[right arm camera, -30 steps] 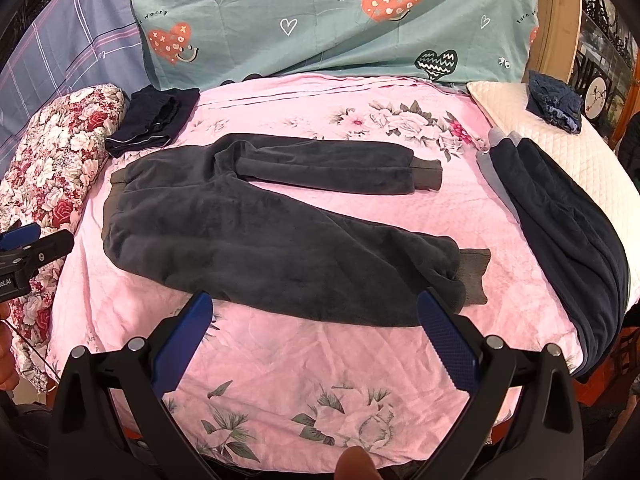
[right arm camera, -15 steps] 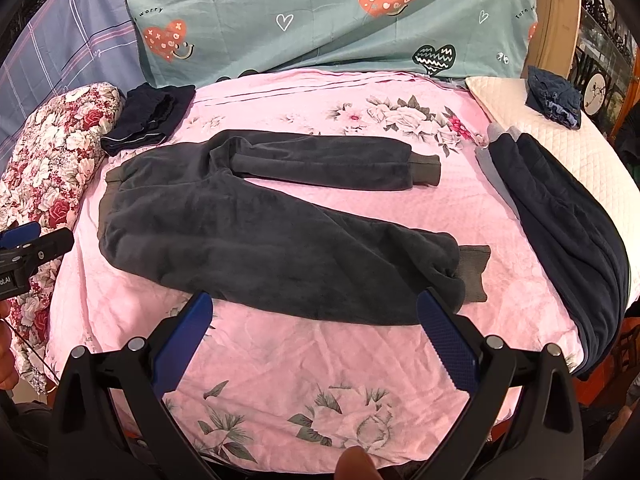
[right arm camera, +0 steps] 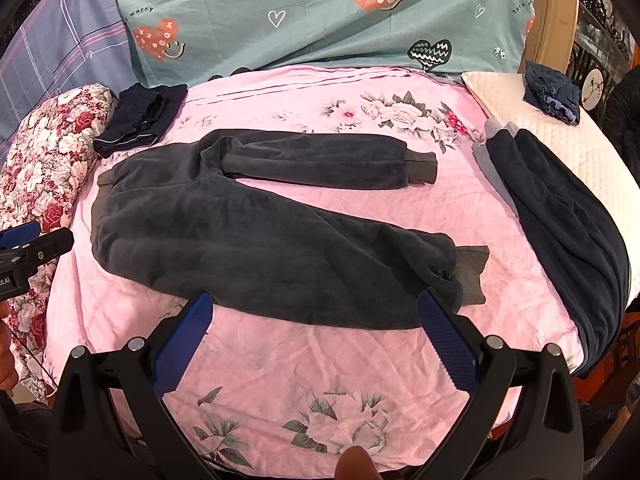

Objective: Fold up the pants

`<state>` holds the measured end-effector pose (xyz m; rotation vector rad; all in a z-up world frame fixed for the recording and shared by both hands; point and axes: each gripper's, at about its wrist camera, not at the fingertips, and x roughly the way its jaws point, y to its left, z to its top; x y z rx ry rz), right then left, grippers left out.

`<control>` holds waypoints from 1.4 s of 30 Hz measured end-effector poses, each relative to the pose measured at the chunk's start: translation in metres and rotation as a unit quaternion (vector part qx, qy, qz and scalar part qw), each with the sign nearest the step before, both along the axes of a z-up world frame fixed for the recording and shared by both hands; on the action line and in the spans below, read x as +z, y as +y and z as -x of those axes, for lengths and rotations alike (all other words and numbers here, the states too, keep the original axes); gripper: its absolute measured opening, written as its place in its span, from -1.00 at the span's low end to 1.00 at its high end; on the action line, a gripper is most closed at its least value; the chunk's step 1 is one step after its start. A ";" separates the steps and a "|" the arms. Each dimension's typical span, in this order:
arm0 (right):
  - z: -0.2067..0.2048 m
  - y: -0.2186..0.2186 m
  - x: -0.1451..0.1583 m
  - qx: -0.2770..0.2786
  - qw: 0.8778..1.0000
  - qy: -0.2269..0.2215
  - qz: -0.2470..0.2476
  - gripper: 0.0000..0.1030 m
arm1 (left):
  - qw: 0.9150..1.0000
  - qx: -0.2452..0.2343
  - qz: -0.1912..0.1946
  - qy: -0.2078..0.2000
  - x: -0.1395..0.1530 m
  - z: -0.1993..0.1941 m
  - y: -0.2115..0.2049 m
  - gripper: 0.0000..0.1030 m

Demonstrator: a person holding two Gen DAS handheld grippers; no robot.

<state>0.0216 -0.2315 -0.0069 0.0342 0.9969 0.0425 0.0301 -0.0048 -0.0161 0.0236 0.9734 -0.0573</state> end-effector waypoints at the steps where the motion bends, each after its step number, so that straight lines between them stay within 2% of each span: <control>1: -0.001 0.000 0.000 0.000 1.000 0.001 -0.001 0.97 | 1.000 -0.001 -0.001 0.000 0.000 -0.001 -0.001 0.96; 16: -0.024 -0.002 -0.011 0.006 1.000 0.019 -0.001 0.97 | 1.000 -0.004 -0.007 0.017 -0.012 -0.023 0.007 0.96; 22: -0.069 -0.017 -0.016 0.025 0.999 0.023 -0.001 0.97 | 0.998 0.044 -0.022 0.030 -0.025 -0.063 0.059 0.96; 25: -0.106 -0.036 -0.022 0.019 0.999 0.021 -0.019 0.97 | 0.996 0.069 -0.049 0.029 -0.034 -0.104 0.101 0.96; 28: -0.150 -0.066 -0.038 -0.013 0.998 0.024 -0.055 0.97 | 0.992 0.104 -0.061 0.040 -0.047 -0.150 0.145 0.96; 31: -0.196 -0.098 -0.060 -0.053 0.995 0.031 -0.075 0.97 | 0.990 0.123 -0.028 0.061 -0.066 -0.189 0.179 0.96; 33: -0.221 -0.111 -0.077 -0.073 0.995 0.042 -0.055 0.97 | 0.989 0.124 0.003 0.079 -0.080 -0.207 0.194 0.96; 36: -0.250 -0.132 -0.104 -0.094 0.992 0.079 -0.039 0.97 | 0.983 0.128 0.010 0.129 -0.107 -0.228 0.201 0.96; 40: -0.268 -0.148 -0.130 -0.097 0.986 0.118 -0.072 0.97 | 0.977 0.125 0.035 0.172 -0.128 -0.235 0.203 0.96; 42: -0.272 -0.148 -0.142 -0.090 0.979 0.146 -0.107 0.97 | 0.972 0.136 0.042 0.186 -0.132 -0.235 0.208 0.96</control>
